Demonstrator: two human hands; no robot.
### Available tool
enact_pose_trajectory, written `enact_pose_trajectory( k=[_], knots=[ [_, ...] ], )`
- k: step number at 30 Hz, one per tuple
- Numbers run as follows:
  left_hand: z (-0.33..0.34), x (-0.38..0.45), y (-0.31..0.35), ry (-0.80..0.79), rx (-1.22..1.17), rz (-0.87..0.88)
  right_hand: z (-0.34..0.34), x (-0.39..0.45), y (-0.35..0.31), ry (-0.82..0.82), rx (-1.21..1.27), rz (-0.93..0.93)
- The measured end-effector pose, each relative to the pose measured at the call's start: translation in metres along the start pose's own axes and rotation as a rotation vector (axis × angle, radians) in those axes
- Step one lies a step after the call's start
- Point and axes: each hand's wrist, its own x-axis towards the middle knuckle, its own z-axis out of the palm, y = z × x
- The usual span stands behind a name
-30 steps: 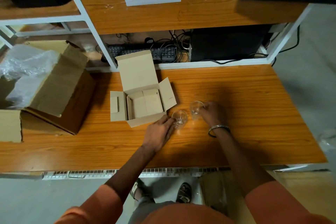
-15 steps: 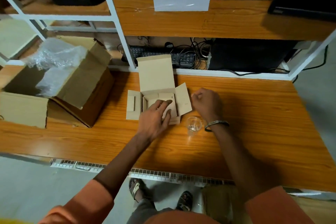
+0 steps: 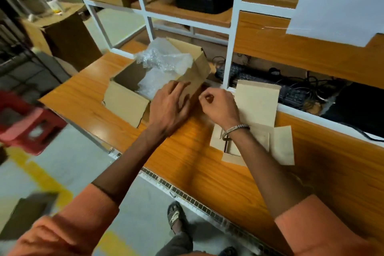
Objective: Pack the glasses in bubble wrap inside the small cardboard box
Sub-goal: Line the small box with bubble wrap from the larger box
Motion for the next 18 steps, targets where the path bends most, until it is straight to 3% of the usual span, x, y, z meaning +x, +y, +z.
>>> enact_pose_trajectory(
  k=[6,12,18],
  knots=[
    [-0.015,0.026,-0.077,0.030,0.040,-0.095,0.036,0.068,-0.041,-0.033,-0.021,-0.057],
    [-0.012,0.056,-0.145,-0.022,0.015,-0.161,0.062,0.144,-0.063,0.176,-0.185,-0.053],
    [0.007,0.089,-0.176,-0.080,-0.029,-0.212,0.076,0.190,-0.059,-0.007,-0.512,0.109]
  ],
)
